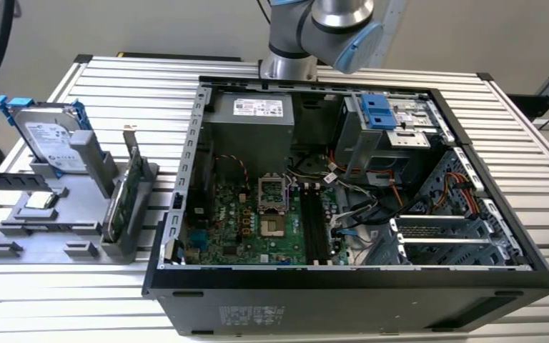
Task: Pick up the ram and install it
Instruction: 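Pick up the ram and move it above insertion slot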
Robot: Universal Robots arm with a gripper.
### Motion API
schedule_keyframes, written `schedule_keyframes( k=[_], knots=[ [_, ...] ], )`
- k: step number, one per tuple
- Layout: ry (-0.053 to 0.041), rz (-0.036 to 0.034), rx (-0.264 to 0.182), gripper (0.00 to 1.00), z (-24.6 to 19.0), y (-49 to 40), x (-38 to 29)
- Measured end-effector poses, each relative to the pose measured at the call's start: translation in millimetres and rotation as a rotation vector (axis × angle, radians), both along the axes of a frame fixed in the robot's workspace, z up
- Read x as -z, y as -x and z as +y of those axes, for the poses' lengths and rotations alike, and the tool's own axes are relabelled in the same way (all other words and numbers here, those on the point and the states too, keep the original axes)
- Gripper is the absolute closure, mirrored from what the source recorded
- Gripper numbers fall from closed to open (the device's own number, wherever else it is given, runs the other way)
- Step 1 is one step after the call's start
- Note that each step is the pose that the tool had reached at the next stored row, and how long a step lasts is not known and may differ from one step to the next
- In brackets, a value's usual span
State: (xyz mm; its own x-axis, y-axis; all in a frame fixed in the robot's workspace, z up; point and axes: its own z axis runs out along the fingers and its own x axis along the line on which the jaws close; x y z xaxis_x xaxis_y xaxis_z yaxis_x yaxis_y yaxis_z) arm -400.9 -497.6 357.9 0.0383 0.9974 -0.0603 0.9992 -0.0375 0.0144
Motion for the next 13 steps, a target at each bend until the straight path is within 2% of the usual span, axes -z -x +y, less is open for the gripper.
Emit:
schedule_keyframes(
  k=[13],
  knots=[
    [0.0000,0.0000,0.000,1.00,0.0,0.0,-7.4]
  ],
)
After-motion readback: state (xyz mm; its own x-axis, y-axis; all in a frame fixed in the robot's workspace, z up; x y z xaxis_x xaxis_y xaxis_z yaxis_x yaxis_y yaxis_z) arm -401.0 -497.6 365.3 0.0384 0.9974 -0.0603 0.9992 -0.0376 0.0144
